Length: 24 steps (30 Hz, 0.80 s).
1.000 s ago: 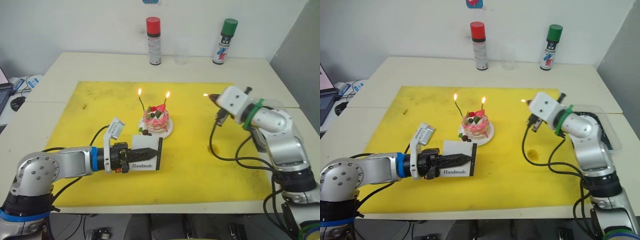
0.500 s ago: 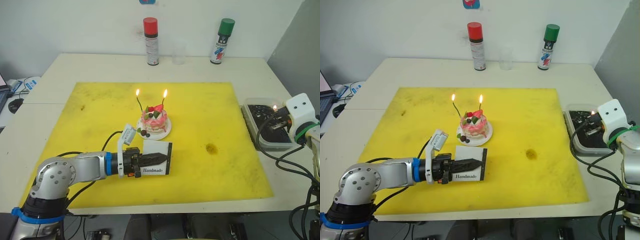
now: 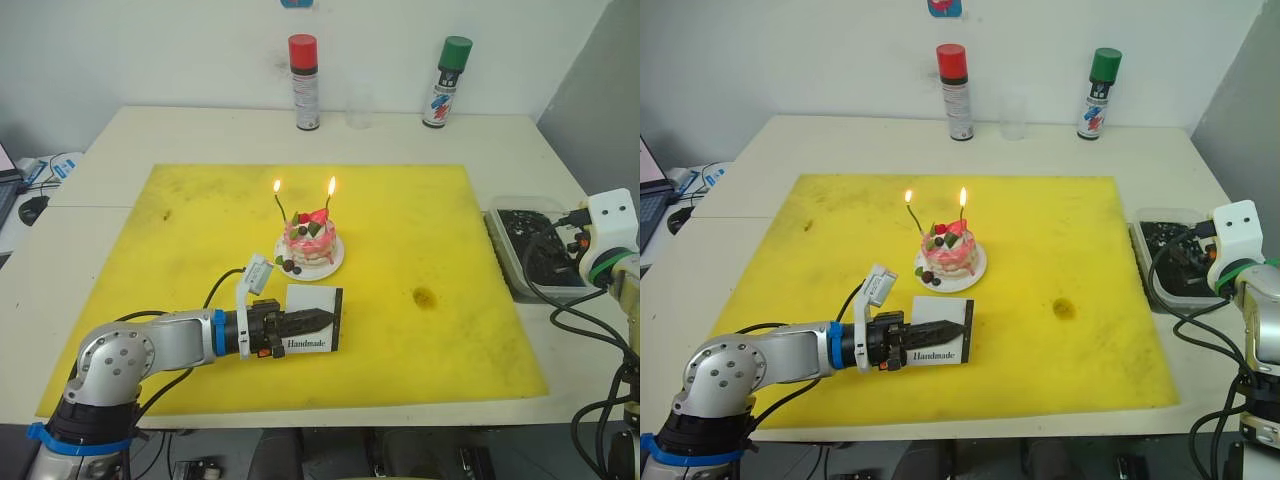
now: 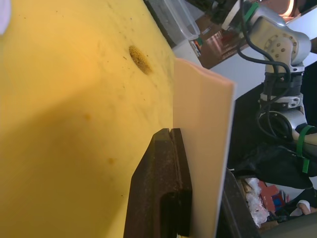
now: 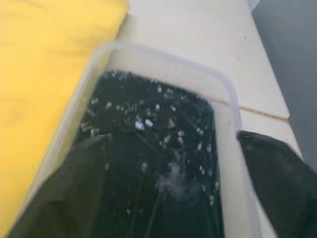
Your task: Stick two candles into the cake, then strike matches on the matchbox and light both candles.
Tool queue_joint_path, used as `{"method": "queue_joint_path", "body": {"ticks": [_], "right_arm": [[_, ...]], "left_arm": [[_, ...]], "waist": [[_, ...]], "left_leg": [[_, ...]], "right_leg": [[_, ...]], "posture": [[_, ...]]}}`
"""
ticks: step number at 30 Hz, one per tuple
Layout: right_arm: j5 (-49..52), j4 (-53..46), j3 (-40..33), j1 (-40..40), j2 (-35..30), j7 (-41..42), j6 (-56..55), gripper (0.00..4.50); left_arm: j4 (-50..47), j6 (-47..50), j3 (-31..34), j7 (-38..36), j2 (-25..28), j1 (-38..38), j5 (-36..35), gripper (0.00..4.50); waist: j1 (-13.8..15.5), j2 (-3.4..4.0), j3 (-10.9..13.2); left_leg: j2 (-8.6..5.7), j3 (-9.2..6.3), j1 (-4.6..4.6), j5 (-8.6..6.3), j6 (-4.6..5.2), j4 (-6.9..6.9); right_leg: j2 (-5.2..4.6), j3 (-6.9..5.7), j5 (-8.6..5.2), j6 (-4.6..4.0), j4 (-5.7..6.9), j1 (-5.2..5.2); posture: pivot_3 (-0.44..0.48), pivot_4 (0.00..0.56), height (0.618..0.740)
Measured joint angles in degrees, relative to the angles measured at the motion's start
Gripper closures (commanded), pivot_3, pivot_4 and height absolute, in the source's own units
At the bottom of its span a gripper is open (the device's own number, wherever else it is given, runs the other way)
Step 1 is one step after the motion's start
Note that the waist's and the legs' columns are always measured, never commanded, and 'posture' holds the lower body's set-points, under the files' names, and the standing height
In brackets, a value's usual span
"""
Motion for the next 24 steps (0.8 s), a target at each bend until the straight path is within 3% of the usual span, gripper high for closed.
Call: {"method": "queue_joint_path", "body": {"ticks": [3, 9, 20, 24], "right_arm": [[2.2, -4.8, 0.2, 0.8, -1.7, 2.6, -1.8, 0.02], [12.7, -17.8, 4.6, 4.6, -4.6, 15.5, -4.5, 0.02], [30.8, -27.7, 11.9, 2.9, -13.0, 32.4, -2.6, 0.02], [33.0, -28.3, 13.4, 0.0, -14.7, 34.6, -2.9, 0.00]], "left_arm": [[0.6, 0.2, 0.2, 2.8, 0.0, 0.4, -0.7, 4.50], [6.1, 2.3, -0.6, 9.9, -1.6, -0.8, -0.9, 4.50], [9.3, 7.4, -1.3, 11.0, -1.9, -5.6, -0.1, 4.50], [9.3, 7.9, -1.3, 10.4, -1.6, -6.0, 0.8, 3.54]], "waist": [[0.1, 0.02, 0.0], [0.1, 0.02, 0.0], [0.1, 0.02, 0.0], [0.1, 0.02, 0.0]], "left_leg": [[0.01, -0.03, 0.00, 0.00, 0.00, -0.01], [0.01, -0.04, 0.00, 0.00, 0.00, 0.03], [0.00, -0.05, 0.00, 0.00, 0.00, 0.04], [0.00, -0.09, 0.00, 0.00, 0.00, 0.03]], "right_leg": [[0.00, -0.03, -0.01, 0.01, 0.00, 0.00], [0.00, -0.04, -0.01, 0.07, 0.00, 0.03], [-0.01, -0.05, 0.01, 0.10, -0.06, 0.04], [-0.01, -0.08, 0.01, 0.10, -0.10, 0.04]], "posture": [[0.000, 0.150, 0.740], [0.000, 0.150, 0.740], [0.000, 0.150, 0.740], [0.000, 0.150, 0.740]]}}
